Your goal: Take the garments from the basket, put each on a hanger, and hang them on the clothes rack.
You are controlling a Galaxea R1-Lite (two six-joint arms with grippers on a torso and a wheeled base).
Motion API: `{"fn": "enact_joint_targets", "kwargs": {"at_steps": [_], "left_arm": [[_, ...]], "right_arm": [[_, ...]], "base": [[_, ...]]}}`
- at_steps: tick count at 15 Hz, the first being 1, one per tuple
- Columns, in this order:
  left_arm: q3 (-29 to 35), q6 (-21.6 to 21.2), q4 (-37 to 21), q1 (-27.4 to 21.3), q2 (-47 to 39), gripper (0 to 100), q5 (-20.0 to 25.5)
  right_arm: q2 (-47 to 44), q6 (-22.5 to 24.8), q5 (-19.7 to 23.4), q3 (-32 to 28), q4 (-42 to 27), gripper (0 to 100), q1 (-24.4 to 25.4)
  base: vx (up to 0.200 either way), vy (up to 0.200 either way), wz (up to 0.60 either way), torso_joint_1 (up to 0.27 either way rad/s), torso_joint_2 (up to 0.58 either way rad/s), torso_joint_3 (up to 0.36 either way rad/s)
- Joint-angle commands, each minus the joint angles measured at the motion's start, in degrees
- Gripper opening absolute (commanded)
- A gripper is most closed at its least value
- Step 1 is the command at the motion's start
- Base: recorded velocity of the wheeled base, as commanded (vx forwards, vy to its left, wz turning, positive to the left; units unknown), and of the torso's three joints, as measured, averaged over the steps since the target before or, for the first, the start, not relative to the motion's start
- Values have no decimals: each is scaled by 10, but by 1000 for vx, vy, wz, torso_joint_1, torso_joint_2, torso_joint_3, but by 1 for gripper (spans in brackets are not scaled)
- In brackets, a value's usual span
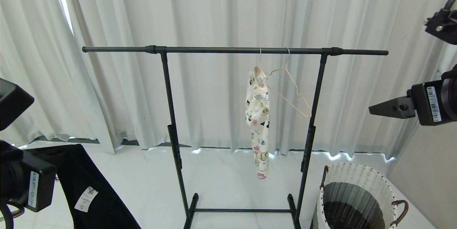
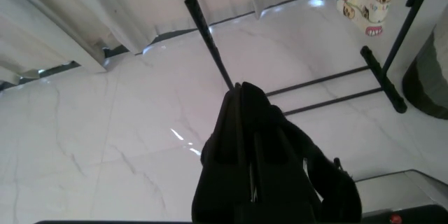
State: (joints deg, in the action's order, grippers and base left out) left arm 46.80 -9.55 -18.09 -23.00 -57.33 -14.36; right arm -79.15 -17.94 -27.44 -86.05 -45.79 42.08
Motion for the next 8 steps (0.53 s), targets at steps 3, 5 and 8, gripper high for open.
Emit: {"fn": "enact_joint_targets", "kwargs": {"at_steps": [3, 5, 8], "left_arm": [[0, -3, 3, 0, -4, 0, -1], [0, -8, 4, 0, -2, 0, 0], [2, -9, 4, 0, -3, 0, -1]], "right_arm": [[-2, 1, 0, 1, 0, 100, -1], [-7, 2, 0, 1, 0, 100, -2], [-15, 17, 2, 11, 46, 100, -15]], "base": [[0, 0, 0, 233, -510, -286], [0, 0, 0, 163, -359, -200], [67, 0, 0, 41, -87, -51]]}}
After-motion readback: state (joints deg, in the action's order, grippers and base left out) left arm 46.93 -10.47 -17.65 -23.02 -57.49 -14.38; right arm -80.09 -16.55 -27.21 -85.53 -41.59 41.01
